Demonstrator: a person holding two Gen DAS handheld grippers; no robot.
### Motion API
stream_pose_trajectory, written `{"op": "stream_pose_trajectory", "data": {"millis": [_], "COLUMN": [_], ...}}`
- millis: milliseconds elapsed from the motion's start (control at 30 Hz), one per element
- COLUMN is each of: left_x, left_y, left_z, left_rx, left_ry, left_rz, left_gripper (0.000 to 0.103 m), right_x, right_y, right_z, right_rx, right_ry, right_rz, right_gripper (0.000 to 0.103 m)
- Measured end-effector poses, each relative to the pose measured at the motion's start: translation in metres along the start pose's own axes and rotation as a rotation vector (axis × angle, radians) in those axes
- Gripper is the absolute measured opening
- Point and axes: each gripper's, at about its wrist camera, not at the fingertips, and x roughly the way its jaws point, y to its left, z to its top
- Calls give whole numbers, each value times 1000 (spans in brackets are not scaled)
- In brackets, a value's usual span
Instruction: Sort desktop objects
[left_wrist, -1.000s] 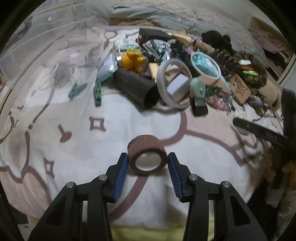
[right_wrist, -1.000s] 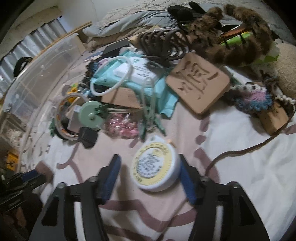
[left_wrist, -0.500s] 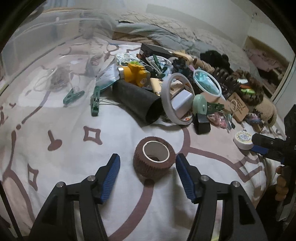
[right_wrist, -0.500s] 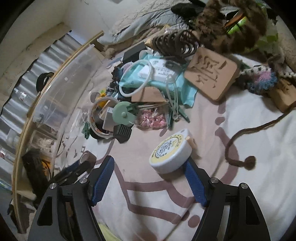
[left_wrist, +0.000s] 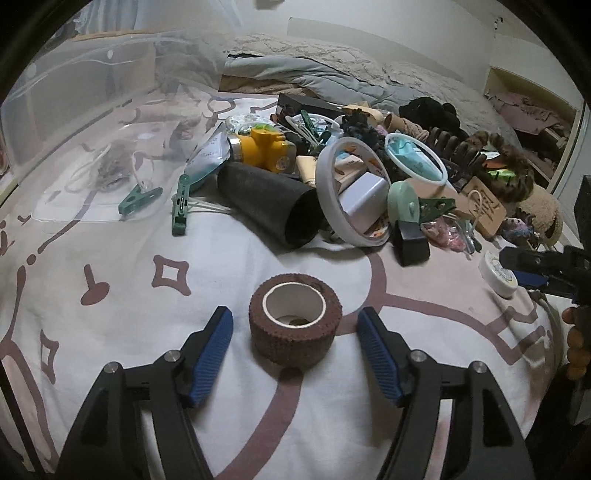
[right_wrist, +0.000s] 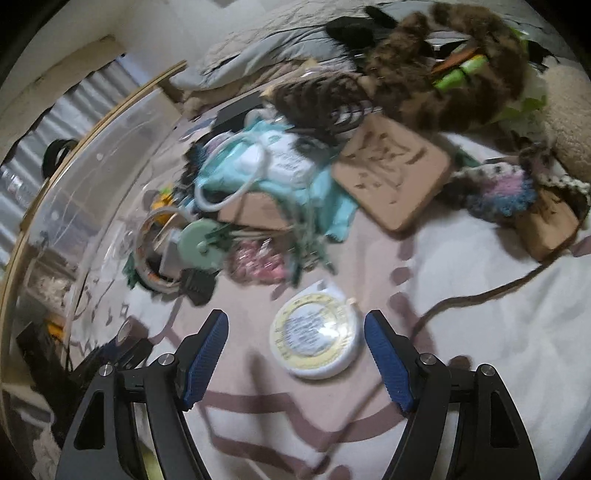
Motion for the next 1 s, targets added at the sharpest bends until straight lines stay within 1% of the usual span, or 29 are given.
{"op": "stream_pose_trajectory", "data": {"millis": [133, 200, 267, 333, 433, 533, 633, 700, 800, 833, 900, 1000], "left_x": [1, 2, 4, 4, 4, 4, 4, 4, 3, 3, 1, -2], "left_y": [1, 1, 0, -1, -1, -2, -2, -3, -1, 0, 2, 7], "left_z": [-1, -1, -1, -2, -2, -2, -1, -1, -2, -2, -1, -1], "left_rx": [-10, -6, -1, 1, -7, -7, -2, -10, -19, -22, -35, -67], "left_ry": [3, 12, 17, 17, 18, 20, 23, 22, 22, 20, 14, 5], "left_rz": [-4, 1, 6, 9, 1, -3, 1, -6, -12, -14, -24, -48], "left_gripper": [70, 70, 70, 71, 71, 72, 72, 72, 72, 72, 72, 72], "right_x": [4, 2, -2, -6, -3, 5, 15, 17, 17, 16, 16, 19], "right_y": [14, 18, 16, 10, 3, 8, 19, 30, 34, 35, 36, 31], "right_z": [-6, -8, -8, -6, 1, 5, 4, -2, -7, -8, -9, -8], "right_rx": [-53, -67, -52, -23, 5, -32, -85, -139, -164, -176, -188, -175], "right_ry": [38, 36, 20, -7, -16, -13, 21, 28, 17, 2, -12, -6], "right_rz": [44, 44, 51, 35, 18, 4, 8, -13, -72, -125, -184, -179], "right_gripper": [76, 76, 76, 76, 76, 76, 77, 77, 77, 76, 76, 76]}}
